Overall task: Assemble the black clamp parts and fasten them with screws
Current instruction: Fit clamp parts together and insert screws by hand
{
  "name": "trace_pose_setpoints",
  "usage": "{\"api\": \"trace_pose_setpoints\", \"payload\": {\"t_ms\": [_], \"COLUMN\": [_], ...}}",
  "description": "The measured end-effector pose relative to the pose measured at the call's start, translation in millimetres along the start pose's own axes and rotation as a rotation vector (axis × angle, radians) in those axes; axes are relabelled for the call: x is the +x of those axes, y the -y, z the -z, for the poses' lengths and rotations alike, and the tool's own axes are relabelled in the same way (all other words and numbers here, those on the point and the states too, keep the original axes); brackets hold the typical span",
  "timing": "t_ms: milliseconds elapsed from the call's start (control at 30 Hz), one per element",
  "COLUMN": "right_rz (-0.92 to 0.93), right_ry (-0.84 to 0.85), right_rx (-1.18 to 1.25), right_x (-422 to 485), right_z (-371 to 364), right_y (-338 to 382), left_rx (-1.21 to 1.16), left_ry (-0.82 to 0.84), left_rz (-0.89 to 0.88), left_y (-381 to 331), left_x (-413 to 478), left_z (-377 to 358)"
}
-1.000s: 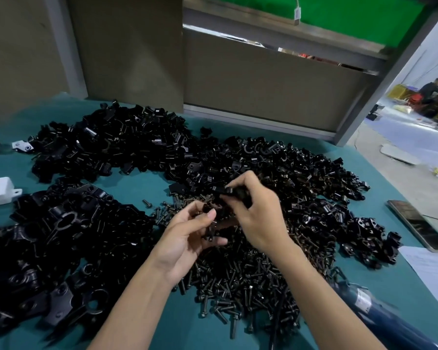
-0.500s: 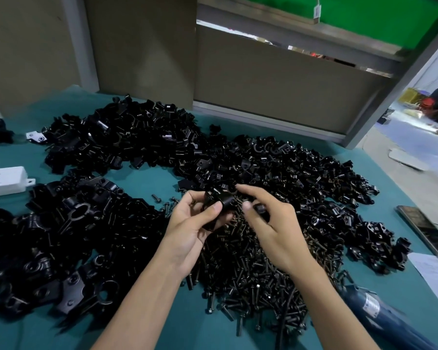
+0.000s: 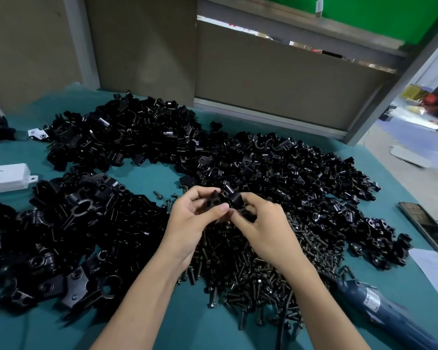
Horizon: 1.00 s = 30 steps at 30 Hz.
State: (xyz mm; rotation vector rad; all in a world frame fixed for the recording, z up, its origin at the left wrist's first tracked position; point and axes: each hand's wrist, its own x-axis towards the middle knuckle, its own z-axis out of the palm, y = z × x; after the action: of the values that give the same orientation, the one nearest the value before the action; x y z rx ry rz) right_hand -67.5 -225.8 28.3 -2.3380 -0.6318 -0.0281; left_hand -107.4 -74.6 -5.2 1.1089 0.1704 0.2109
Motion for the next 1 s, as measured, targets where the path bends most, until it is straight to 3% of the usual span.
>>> {"api": "trace_pose_setpoints", "payload": {"t_ms": [200, 733, 867, 1000], "right_rz": [0.045, 0.072, -0.042, -0.344], "right_ry": [0.065, 0.178, -0.042, -0.48], "right_rx": [0.372, 0.172, 0.074, -0.395], "right_x": [4, 6, -2, -5], "right_z": [9, 22, 62, 123], "right_y": [-2, 5, -21, -110], "left_rx": [-0.12, -0.266, -0.391, -0.495], "left_ry": [-0.001, 0.122, 0.059, 0.043], "left_rz": [0.024, 0.051, 0.085, 0.107], "left_y": [-3, -3, 0, 1], "left_x": [-1, -3, 0, 3], "left_z": [-1, 0, 0, 2]}}
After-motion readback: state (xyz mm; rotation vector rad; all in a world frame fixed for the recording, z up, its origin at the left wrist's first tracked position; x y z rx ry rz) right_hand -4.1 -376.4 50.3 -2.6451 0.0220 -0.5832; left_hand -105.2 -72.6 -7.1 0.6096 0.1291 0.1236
